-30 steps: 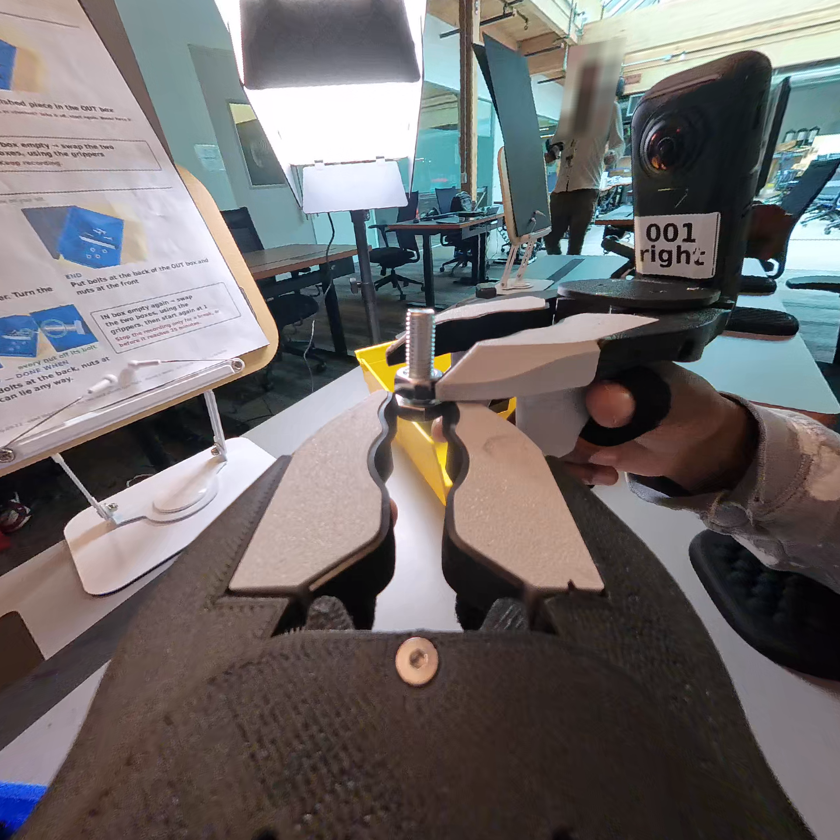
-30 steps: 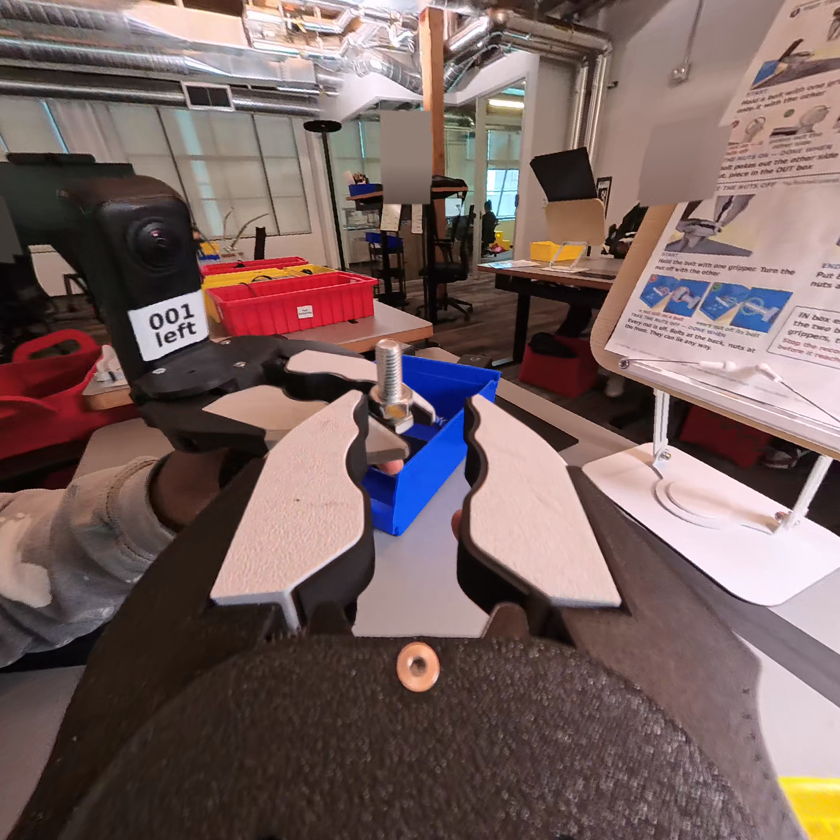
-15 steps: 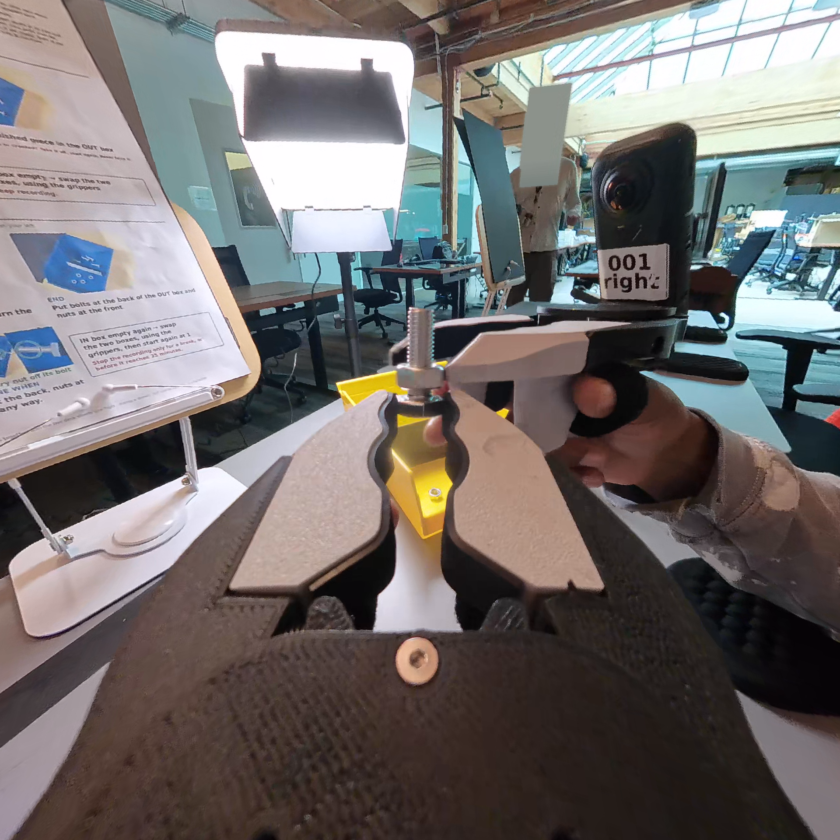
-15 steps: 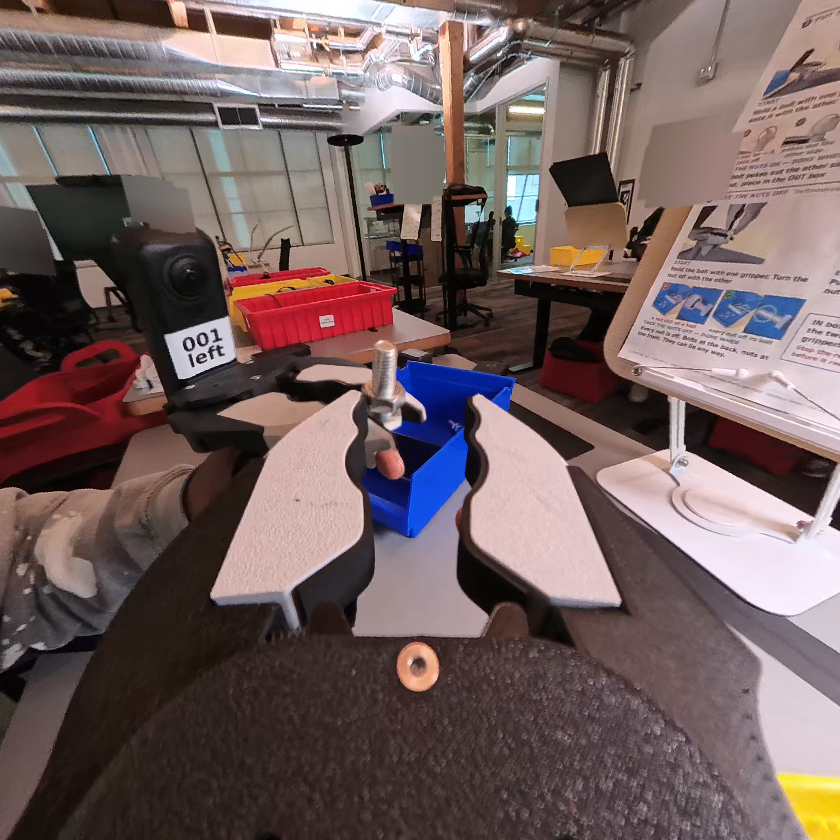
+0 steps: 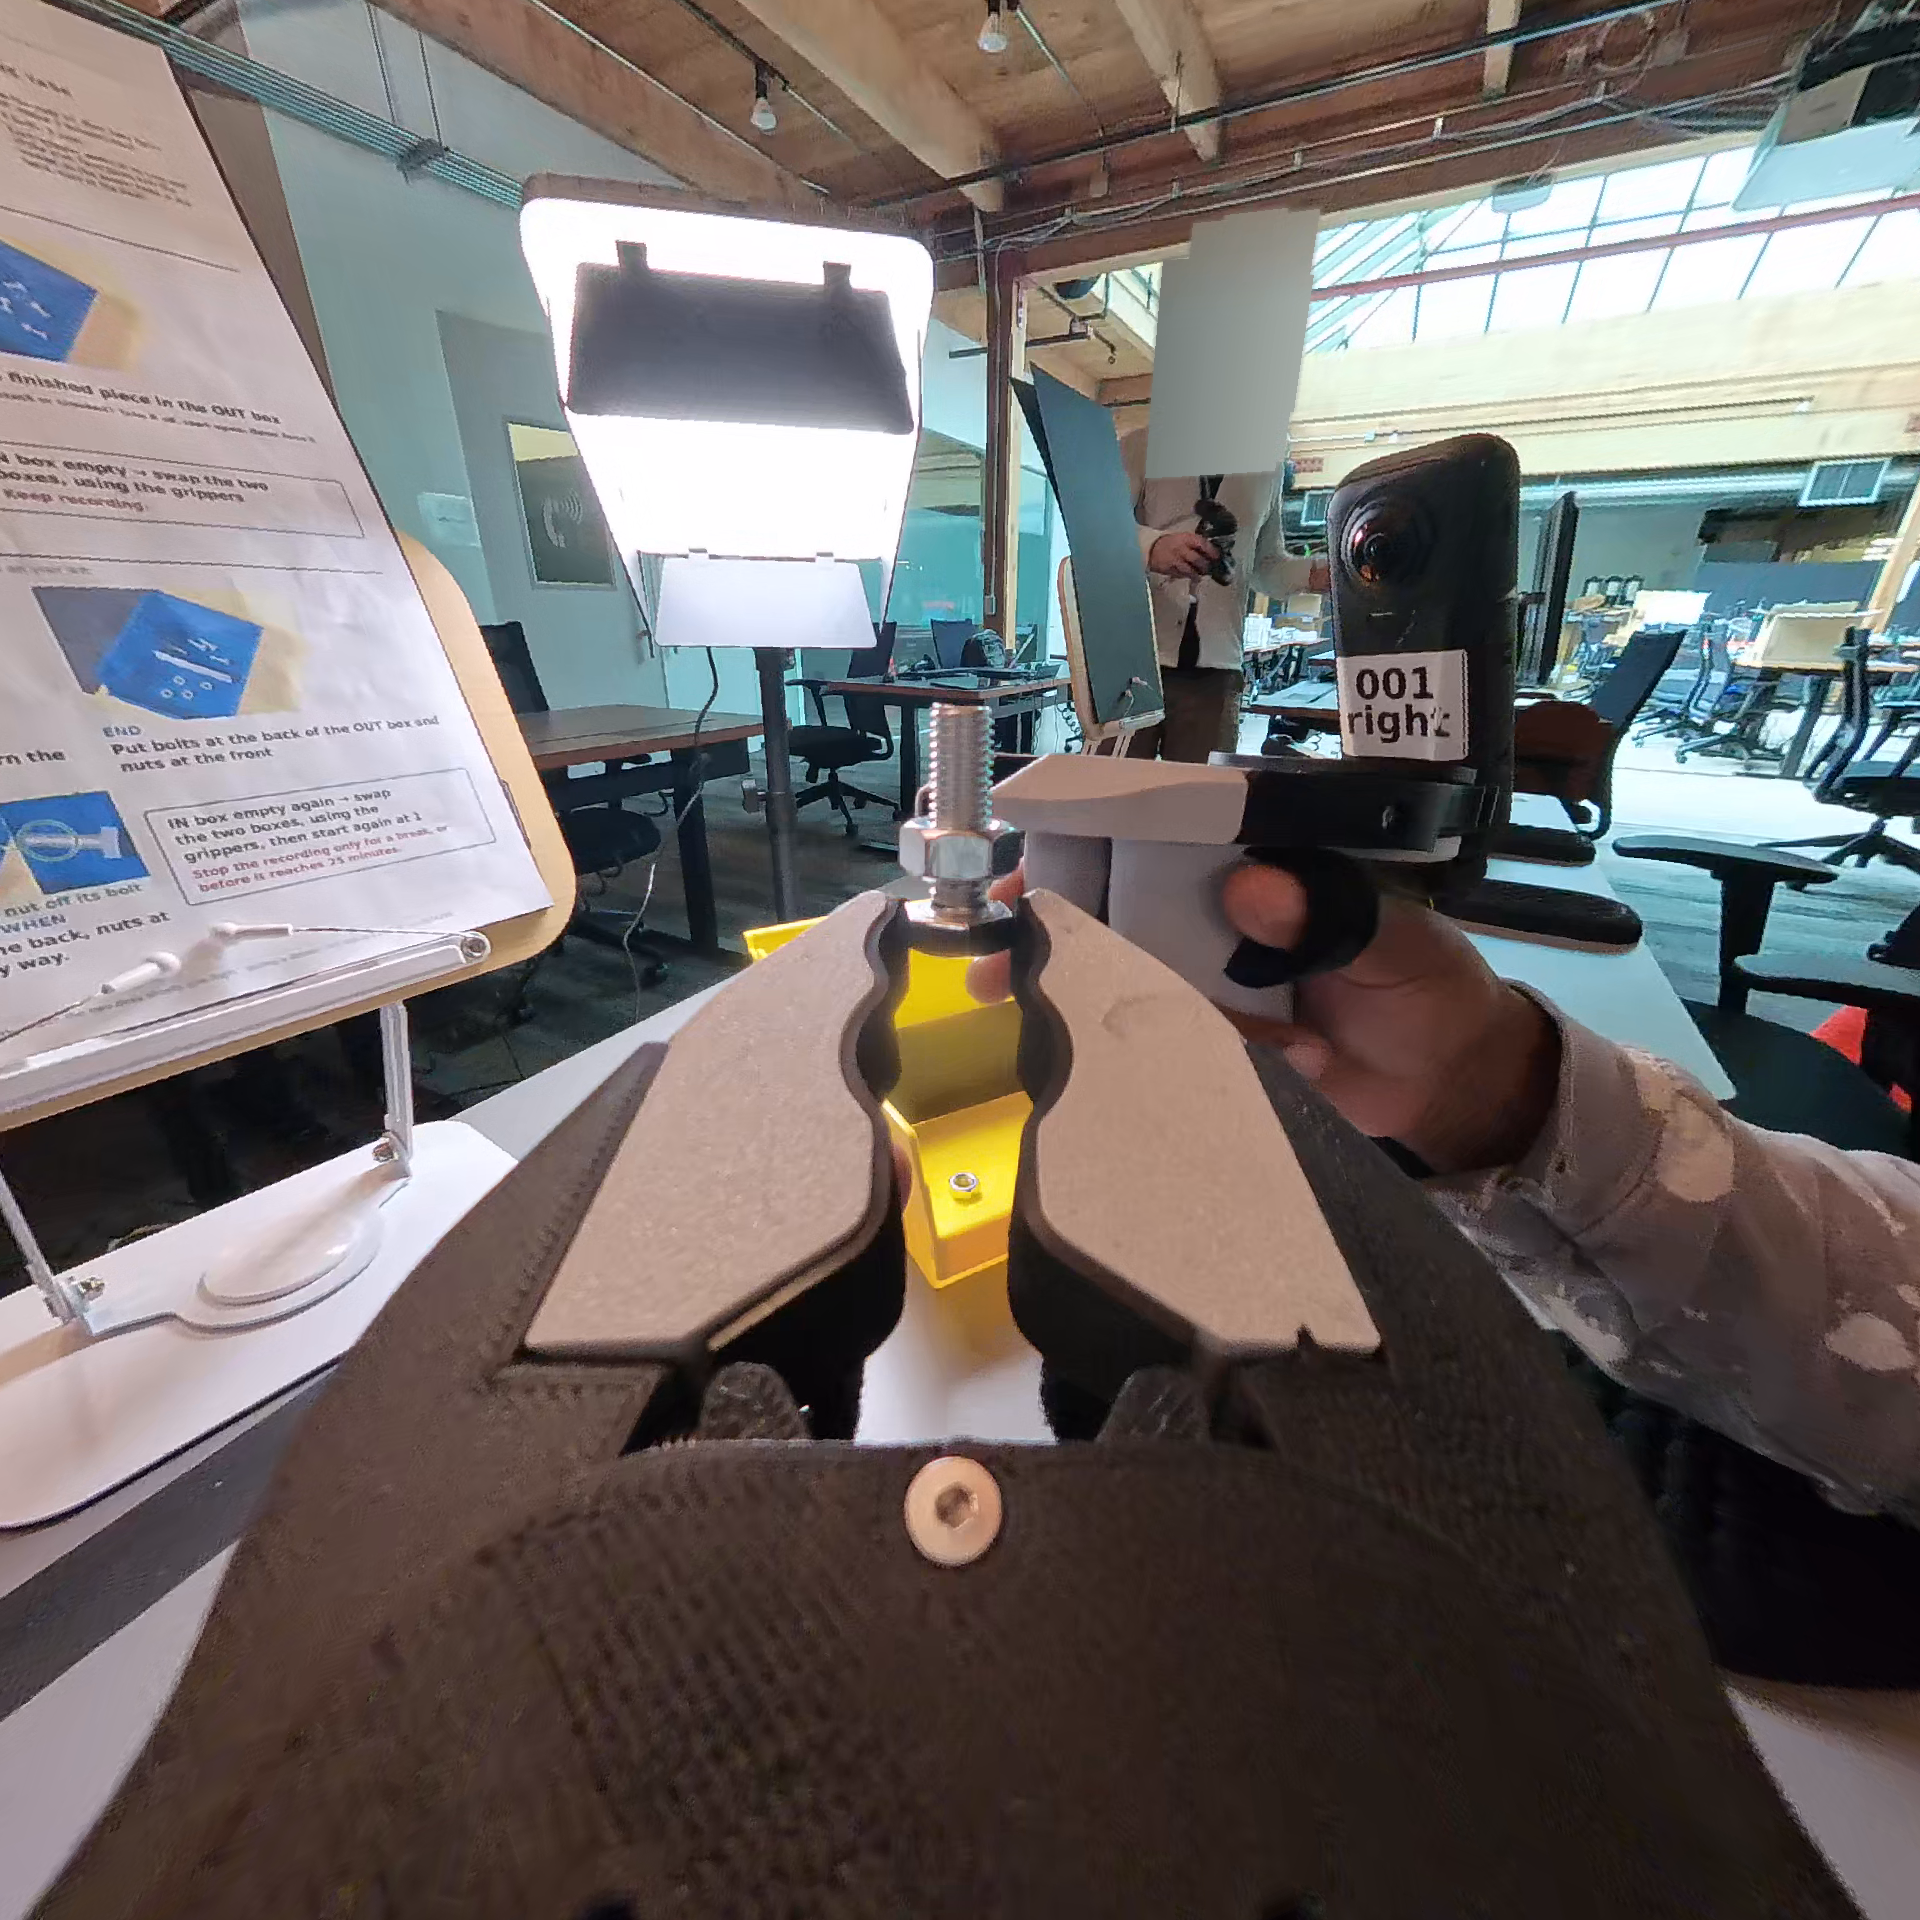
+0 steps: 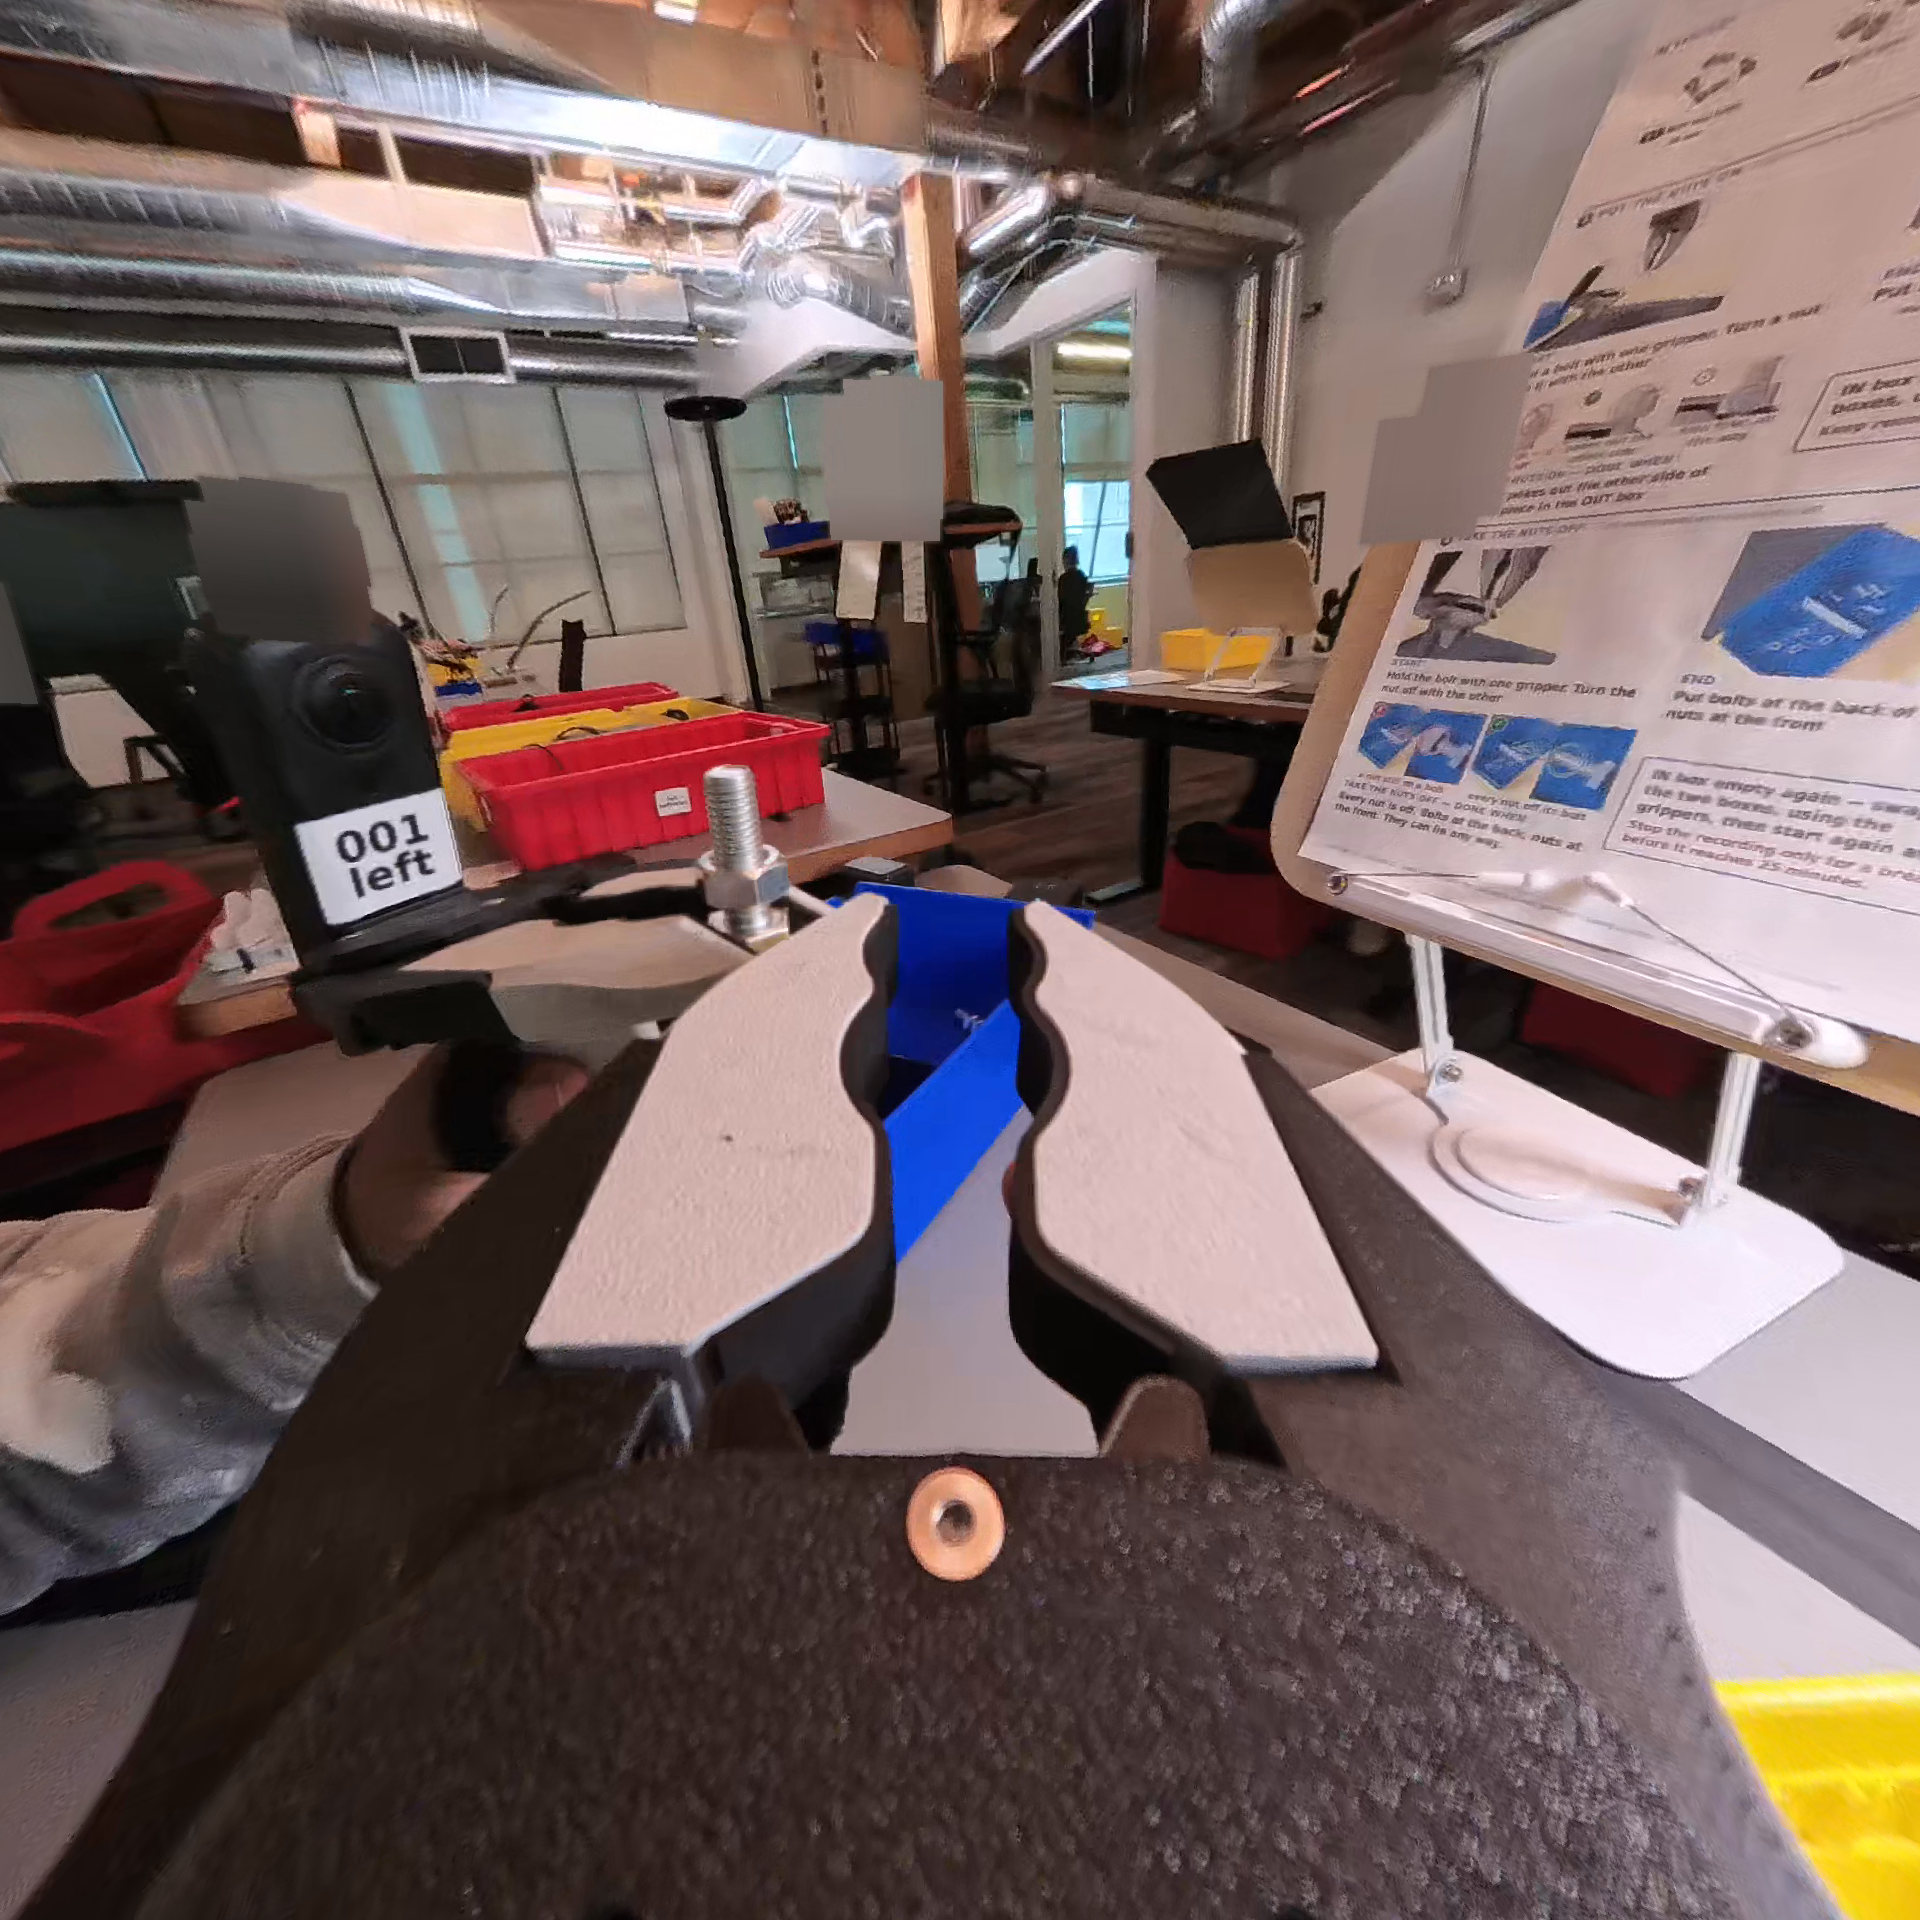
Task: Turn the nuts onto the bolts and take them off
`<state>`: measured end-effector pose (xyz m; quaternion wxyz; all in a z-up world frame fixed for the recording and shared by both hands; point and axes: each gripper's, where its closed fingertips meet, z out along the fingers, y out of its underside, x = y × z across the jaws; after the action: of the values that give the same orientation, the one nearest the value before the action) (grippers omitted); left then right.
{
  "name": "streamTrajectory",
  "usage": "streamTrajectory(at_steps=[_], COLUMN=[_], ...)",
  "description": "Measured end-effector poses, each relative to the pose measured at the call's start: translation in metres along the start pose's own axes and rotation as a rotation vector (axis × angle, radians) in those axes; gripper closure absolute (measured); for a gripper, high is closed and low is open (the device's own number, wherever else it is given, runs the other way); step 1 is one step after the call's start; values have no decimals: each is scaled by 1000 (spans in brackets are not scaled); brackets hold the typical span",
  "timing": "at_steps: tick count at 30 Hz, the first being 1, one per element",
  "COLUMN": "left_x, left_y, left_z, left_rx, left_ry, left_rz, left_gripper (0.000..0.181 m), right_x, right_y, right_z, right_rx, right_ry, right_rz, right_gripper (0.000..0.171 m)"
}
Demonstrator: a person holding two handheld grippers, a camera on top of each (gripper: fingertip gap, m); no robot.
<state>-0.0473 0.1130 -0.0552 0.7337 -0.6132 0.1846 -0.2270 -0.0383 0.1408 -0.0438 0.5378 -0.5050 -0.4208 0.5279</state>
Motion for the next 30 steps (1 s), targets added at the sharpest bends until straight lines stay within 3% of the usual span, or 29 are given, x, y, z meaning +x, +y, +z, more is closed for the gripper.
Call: streamTrajectory(at_steps=[6, 10, 12, 20, 25, 30], left_x=[3, 2, 1, 3, 5, 4], left_y=[5, 1, -5, -3, -10, -6], left_z=[3, 1, -2, 0, -3, -1], left_rx=[-9, 12, 33, 24, 42, 32], left_ry=[9, 1, 6, 7, 14, 10], left_rz=[7, 6, -1, 19, 15, 12], left_gripper=[162, 162, 162, 162, 162, 162], right_x=[-30, -27, -11, -34, -6, -33], right_y=[1, 2, -4, -3, -2, -11], right_z=[7, 9, 3, 8, 2, 4], right_rx=[-22, -17, 26, 3, 2, 31], right_ry=[-112, -102, -23, -111, -3, -109], right_rz=[-9, 4, 5, -12, 26, 7], right_gripper=[135, 138, 152, 135, 150, 134])
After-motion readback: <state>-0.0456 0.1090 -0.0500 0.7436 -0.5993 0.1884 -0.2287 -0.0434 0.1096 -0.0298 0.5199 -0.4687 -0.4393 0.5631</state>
